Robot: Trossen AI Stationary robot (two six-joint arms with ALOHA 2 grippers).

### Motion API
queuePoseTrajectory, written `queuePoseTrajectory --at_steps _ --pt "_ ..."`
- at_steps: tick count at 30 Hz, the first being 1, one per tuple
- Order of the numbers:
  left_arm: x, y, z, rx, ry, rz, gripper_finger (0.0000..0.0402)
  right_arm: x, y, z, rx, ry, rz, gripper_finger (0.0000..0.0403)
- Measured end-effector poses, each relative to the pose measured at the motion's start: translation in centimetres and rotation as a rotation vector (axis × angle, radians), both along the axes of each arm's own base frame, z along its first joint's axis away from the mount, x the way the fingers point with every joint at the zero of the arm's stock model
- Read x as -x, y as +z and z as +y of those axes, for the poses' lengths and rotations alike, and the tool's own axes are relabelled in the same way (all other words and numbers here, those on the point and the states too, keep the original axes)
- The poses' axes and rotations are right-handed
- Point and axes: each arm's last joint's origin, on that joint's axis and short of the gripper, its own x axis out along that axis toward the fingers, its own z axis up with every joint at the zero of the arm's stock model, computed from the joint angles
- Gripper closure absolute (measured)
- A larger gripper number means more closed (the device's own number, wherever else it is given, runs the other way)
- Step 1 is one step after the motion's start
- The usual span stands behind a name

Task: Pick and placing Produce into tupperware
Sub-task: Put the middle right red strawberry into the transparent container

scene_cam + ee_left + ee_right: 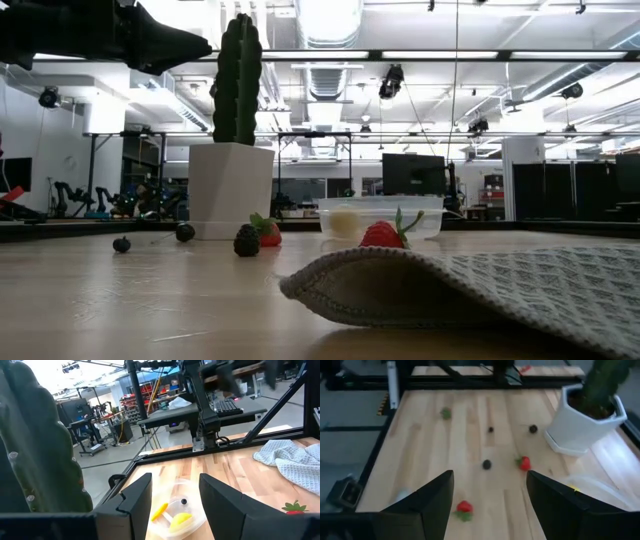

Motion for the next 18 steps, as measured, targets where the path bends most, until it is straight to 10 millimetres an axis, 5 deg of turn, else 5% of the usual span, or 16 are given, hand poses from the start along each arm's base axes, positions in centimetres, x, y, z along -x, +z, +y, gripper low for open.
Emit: queuePoseTrajectory --at_steps 8,18 --pt "0.0 0.0 0.0 0.0 0.0 -0.001 0.0251 0.4 -3.4 5.5 0.064 0.044 0.067 0.0162" --pt "0.0 0.0 0.0 0.0 0.0 -0.001 0.0251 -3.1 -10.1 7.3 0.082 -0.071 0.251 0.0163"
